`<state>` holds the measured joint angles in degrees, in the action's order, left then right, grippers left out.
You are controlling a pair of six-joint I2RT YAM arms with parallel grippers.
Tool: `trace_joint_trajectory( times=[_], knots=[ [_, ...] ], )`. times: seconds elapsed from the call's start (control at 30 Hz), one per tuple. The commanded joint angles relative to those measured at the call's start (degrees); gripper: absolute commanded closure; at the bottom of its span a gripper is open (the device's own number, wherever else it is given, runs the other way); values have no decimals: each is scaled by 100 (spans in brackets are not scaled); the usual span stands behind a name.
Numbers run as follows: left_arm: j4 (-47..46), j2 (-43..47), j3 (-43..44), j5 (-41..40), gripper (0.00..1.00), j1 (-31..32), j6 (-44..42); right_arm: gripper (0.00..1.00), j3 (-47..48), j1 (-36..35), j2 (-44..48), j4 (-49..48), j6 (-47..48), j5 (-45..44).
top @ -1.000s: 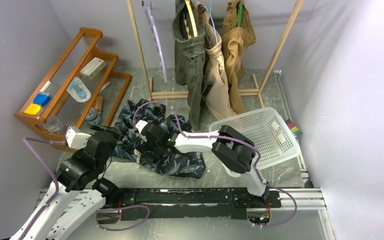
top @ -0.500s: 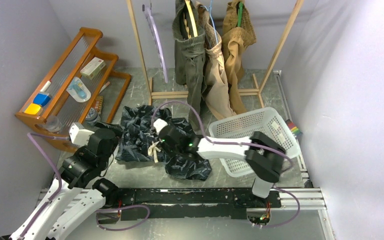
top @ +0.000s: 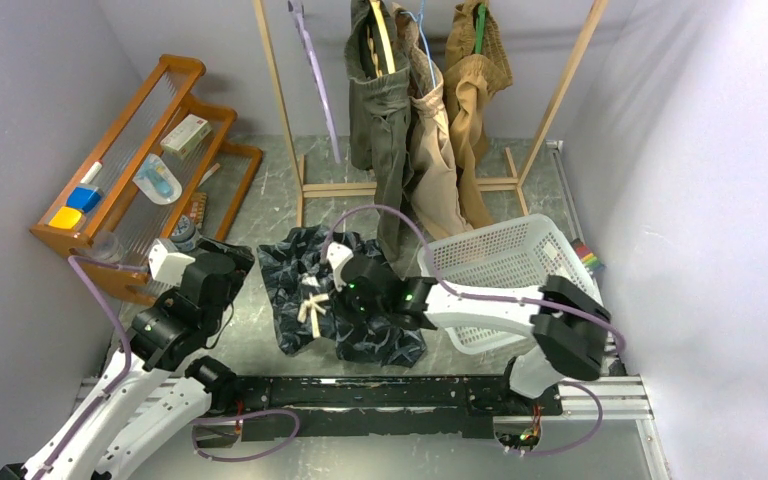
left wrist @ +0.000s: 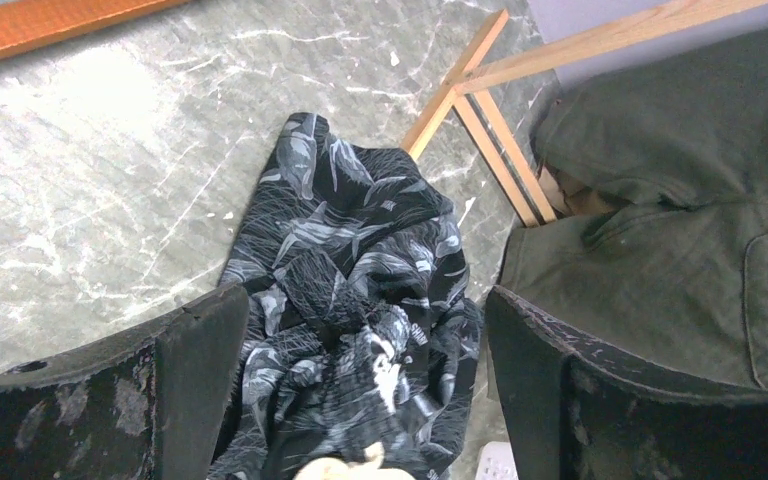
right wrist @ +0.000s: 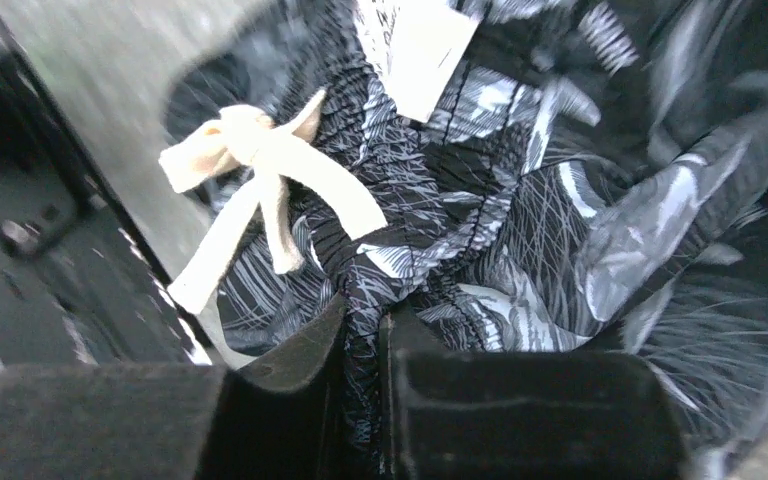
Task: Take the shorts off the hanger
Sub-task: Pick up the shorts at the center of the board.
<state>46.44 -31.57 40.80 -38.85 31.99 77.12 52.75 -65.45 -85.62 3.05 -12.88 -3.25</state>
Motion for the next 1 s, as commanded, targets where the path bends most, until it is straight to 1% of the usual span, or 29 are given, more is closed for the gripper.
trace_joint_trajectory(
  times=[0.0, 0.03, 0.07, 0.13, 0.2, 0.23, 0.27, 0.33, 0.4, 0.43, 0.57, 0.67, 0.73, 0.87, 0.9, 0.93, 0.97],
  knots=[
    [-246, -7, -122, 135, 8, 28, -107, 85, -112, -46, -610, 463, -161, 594],
    [-259, -7, -124, 147, 8, 27, -119, 80, -96, -49, -661, 472, -169, 636],
    [-244, -7, -112, 152, 8, 30, -133, 71, -53, -49, -678, 500, -158, 670],
    [-196, -13, -92, 129, 9, 25, -153, 45, 47, -50, -635, 548, -150, 598],
    [-136, -16, -73, 98, 8, 27, -137, 29, 187, -49, -561, 604, -77, 485],
    [-117, -8, -79, 92, 8, 27, -128, 18, 244, -49, -527, 638, -39, 379],
    [-109, 0, -73, 89, 9, 25, -127, 12, 306, -47, -512, 682, 21, 287],
    [-129, 23, -88, 85, 8, 25, -136, 5, 431, -51, -578, 751, 142, 13],
    [-162, 43, -132, 89, 8, 29, -127, 3, 698, -47, -738, 796, 261, -213],
    [-194, 50, -172, 107, 8, 25, -134, 2, 817, -45, -849, 831, 313, -190],
    [-203, -1, -190, 177, 8, 26, -136, 1, 1125, -41, -1457, 684, 391, 265],
    [-159, -33, -102, 184, 8, 27, -184, 0, 1438, -39, -2000, 878, 396, 434],
    [-102, -37, -52, 165, 9, 30, -197, 0, 1564, -47, -2264, 1029, 339, 158],
    [49, 44, -17, 95, 8, 25, -138, 0, 1281, -47, -2420, 899, 217, -375],
    [45, 88, -39, 67, 8, 27, -129, 1, 1278, -48, -2481, 966, 212, -470],
    [31, 127, -72, 55, 8, 22, -115, 4, 1304, -63, -2574, 1058, 197, -527],
    [-6, 159, -105, 49, 8, 28, -104, 11, 1319, -69, -2660, 1165, 153, -564]
  ],
)
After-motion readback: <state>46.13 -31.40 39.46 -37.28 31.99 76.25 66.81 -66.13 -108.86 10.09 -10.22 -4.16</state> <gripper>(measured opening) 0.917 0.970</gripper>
